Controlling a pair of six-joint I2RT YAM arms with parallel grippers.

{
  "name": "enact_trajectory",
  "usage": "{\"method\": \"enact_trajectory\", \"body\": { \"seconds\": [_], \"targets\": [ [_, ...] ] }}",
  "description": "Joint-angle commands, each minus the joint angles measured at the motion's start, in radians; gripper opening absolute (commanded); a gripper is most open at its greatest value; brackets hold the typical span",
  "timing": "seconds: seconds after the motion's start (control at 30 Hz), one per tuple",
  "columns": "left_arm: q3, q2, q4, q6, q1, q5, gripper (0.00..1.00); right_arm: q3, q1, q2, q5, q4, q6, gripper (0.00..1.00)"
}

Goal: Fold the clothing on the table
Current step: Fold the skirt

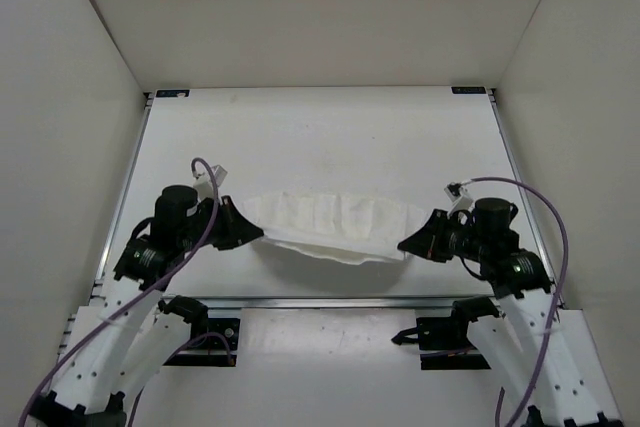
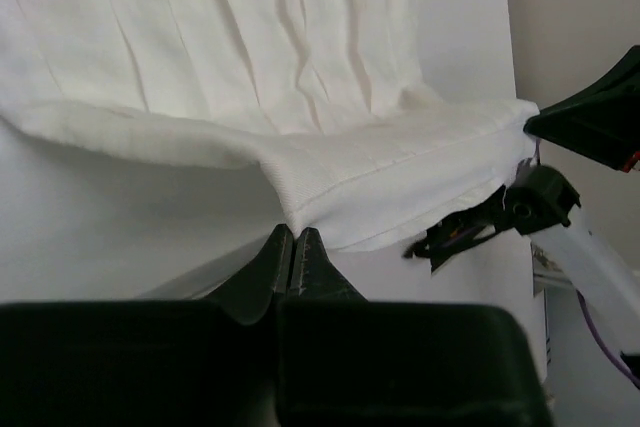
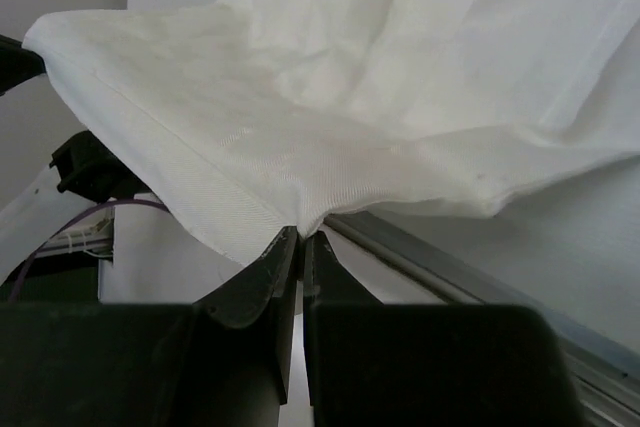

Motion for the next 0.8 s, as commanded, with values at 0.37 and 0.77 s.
{"method": "enact_trajectory", "body": {
  "seconds": [0.37, 0.77],
  "targets": [
    [0.166, 0.931, 0.722, -0.057, 0.295, -0.009, 0.56, 0.266, -0.239, 1.074, -0.157, 1.003, 0.079, 0.45],
    [-0.124, 0.527, 0.609, -0.034, 0.212, -0.140, 0.67, -0.119, -0.141, 0.637, 0.206, 0.843, 0.078, 0.56]
  ]
}}
